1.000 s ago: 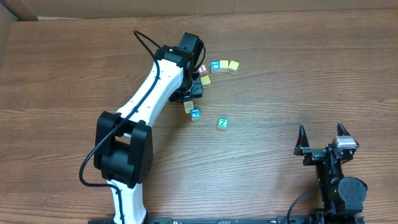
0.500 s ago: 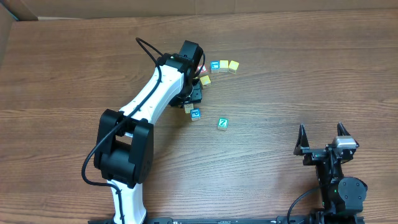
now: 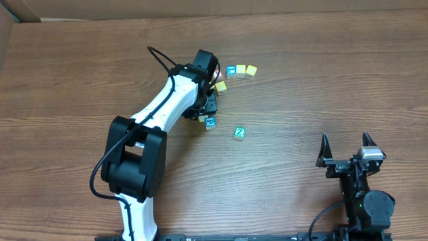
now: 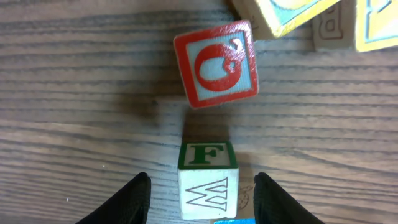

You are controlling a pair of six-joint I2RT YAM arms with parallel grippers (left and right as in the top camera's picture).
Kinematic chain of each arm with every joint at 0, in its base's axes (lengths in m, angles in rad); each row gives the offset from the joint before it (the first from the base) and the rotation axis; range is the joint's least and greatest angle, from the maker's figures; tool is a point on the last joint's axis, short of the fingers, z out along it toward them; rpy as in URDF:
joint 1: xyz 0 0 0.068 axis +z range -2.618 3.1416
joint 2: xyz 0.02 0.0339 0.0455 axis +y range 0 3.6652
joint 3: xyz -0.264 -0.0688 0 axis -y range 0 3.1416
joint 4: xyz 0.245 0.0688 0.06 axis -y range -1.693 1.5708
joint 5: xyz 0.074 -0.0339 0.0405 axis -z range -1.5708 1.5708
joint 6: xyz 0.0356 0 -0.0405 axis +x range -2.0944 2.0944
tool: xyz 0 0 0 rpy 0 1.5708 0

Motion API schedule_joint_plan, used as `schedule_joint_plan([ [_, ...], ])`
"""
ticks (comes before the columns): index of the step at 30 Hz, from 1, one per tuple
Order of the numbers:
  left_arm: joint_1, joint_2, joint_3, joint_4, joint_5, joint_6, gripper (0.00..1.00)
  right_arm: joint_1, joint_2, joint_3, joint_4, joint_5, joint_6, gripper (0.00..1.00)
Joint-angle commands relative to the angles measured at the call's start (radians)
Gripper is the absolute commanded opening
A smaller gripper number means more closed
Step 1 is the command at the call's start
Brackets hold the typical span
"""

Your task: Flip 4 blocks

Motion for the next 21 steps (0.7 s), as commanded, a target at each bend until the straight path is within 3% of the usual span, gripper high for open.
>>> schedule_joint_plan([
  [1, -0.006, -0.005, -0.01, 0.005, -0.013, 0.012, 0.45, 0.005, -0.007, -0.01, 0.005, -0.001, -0.004, 1.0],
  [21, -0.01, -0.005, -0.076, 0.1, -0.013, -0.005, 0.4, 0.005, -0.007, -0.01, 0.005, -0.001, -0.004, 1.0],
])
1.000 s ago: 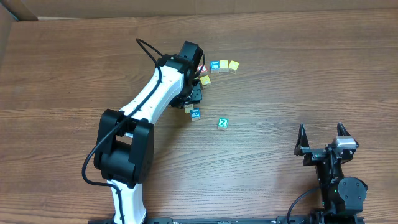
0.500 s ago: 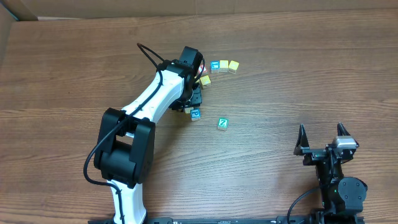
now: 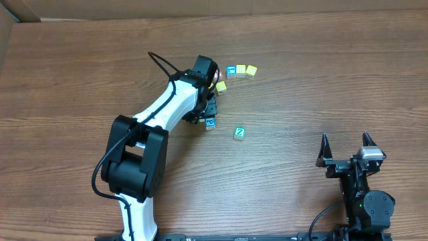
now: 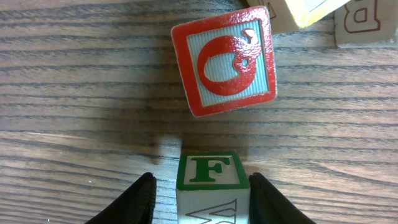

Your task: Flip 4 blocks

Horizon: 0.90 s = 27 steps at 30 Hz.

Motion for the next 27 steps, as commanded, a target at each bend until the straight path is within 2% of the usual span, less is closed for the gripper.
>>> schedule_joint_plan([
  [1, -0.01, -0.005, 0.0, 0.007, -0.013, -0.005, 0.4, 0.005, -0.007, -0.01, 0.006, -0.001, -0.004, 1.0],
  [3, -0.01, -0.005, 0.0, 0.008, -0.013, -0.005, 0.39, 0.005, -0.007, -0.01, 0.005, -0.001, -0.004, 1.0],
  [6, -0.01, -0.005, 0.0, 0.007, -0.013, -0.005, 0.33, 0.005, -0.007, -0.01, 0.006, -0.001, -0.004, 1.0],
  [27, -0.005, -0.005, 0.062, -0.057, -0.013, 0.017, 0.3, 0.005, -0.007, -0.01, 0.005, -0.001, -0.004, 1.0],
])
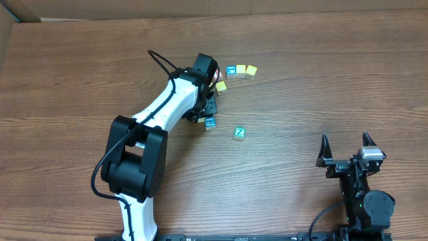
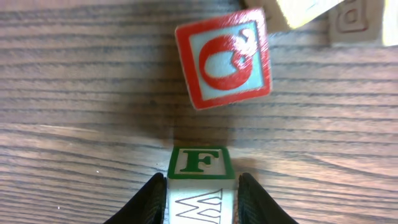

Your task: Flip 4 blocks

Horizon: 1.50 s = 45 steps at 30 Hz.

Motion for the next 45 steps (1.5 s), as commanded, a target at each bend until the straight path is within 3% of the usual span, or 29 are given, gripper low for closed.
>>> schedule_joint_plan([
  [1, -0.005, -0.005, 0.028, -0.007, -0.013, 0.02, 0.3, 0.005, -0.007, -0.01, 0.005, -0.002, -0.004, 1.0],
  [45, -0.006, -0.005, 0.007, 0.008, -0.014, 0.019, 0.35, 0.005, -0.007, -0.01, 0.005, -0.002, -0.004, 1.0],
])
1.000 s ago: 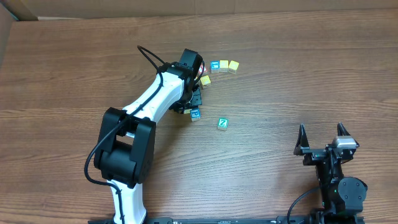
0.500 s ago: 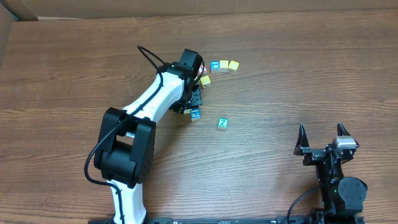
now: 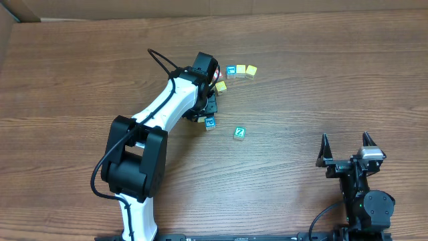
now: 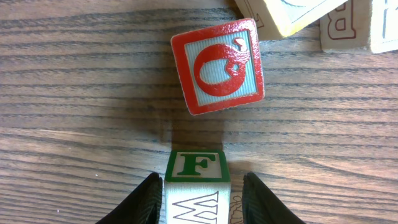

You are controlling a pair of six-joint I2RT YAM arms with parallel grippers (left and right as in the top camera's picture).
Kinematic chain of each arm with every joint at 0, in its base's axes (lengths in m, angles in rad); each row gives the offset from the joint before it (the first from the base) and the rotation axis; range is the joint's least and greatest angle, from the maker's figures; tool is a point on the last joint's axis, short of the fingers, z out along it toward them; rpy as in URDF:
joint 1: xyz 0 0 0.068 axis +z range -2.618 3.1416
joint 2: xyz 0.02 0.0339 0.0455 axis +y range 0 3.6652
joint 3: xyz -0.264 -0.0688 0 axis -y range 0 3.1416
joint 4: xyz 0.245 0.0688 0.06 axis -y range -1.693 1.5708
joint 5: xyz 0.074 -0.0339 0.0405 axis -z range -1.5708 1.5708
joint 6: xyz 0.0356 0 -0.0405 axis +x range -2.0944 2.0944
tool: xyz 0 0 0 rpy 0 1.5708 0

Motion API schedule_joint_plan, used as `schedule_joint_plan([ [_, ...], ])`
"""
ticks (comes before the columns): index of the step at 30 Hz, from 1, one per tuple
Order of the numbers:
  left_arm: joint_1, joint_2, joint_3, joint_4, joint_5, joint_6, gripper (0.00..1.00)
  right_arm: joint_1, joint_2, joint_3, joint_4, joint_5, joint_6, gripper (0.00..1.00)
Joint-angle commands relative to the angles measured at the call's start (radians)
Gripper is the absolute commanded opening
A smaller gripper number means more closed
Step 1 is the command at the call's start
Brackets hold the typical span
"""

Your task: Flip 4 blocks

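Observation:
In the left wrist view a block with a green F face and a W on its side [image 4: 197, 186] stands on the table between the fingers of my left gripper [image 4: 202, 182]. The left finger touches the block; a narrow gap shows at the right finger [image 4: 264, 202], so the gripper is open. Just beyond lies a tilted red-bordered block with a red picture [image 4: 217, 65]. In the overhead view the left gripper [image 3: 206, 110] hangs over the block cluster. My right gripper [image 3: 348, 152] rests open at the near right, far from the blocks.
A yellow block [image 4: 286, 12] and a block showing a B [image 4: 339, 25] lie beyond the red one. Overhead, a row of one blue and two yellow blocks [image 3: 241, 69], a blue block [image 3: 210, 123] and a green Z block [image 3: 239, 132] lie around the left gripper.
The left gripper's fingers, then tight on both sides of the F block, have spread a little; a gap shows at the right finger. The block still shows F and W. The right arm is unmoved.
The left gripper first stood wide open around the F block. Then it was lower, with fingers nearer the block. Then both fingers pressed the block's sides. Now the fingers are slightly apart again, and the block shows the same faces throughout.

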Motion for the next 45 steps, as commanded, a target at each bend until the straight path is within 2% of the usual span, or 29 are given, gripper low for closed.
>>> schedule_joint_plan([
  [1, -0.006, -0.005, 0.002, 0.003, -0.014, 0.016, 0.35, 0.005, -0.007, -0.01, 0.005, -0.001, -0.003, 1.0],
  [22, -0.006, -0.005, -0.011, 0.007, -0.028, 0.015, 0.33, 0.005, -0.007, -0.01, 0.005, -0.001, -0.003, 1.0],
  [45, -0.006, -0.005, -0.024, 0.005, -0.027, 0.016, 0.36, 0.005, -0.007, -0.01, 0.005, -0.001, -0.003, 1.0],
])
